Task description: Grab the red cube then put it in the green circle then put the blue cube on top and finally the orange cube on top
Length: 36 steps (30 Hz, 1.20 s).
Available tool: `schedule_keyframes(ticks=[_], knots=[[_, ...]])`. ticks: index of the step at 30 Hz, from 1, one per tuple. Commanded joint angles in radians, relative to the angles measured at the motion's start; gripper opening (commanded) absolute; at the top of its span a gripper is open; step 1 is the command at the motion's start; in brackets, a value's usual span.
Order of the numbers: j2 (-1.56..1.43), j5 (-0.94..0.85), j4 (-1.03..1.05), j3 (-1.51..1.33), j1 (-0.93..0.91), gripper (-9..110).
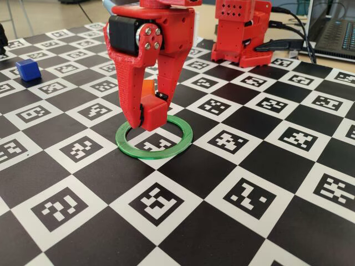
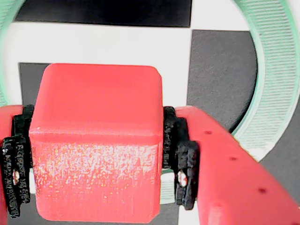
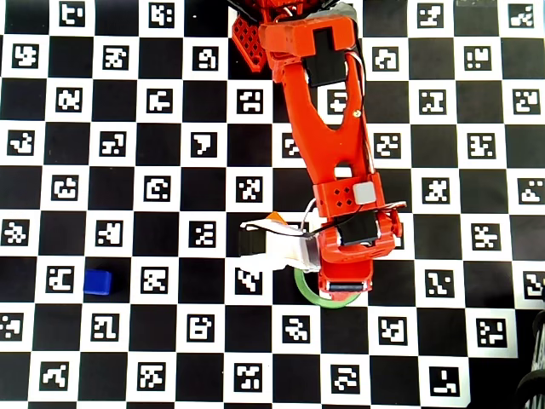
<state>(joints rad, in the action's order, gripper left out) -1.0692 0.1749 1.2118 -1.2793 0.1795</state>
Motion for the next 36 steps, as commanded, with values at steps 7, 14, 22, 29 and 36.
schedule_keyframes(ticks=[7,14,22,29,36], knots=[[-0.06,0.002,-0.026,-0.018,-0.005,6],[-0.072,-0.006,-0.04,-0.046,-0.012,6],[-0.078,-0.006,-0.06,-0.064,-0.012,6],[-0.08,0.0,-0.08,-0.086,-0.009,6],[-0.078,-0.002,-0.097,-0.086,-0.012,6]])
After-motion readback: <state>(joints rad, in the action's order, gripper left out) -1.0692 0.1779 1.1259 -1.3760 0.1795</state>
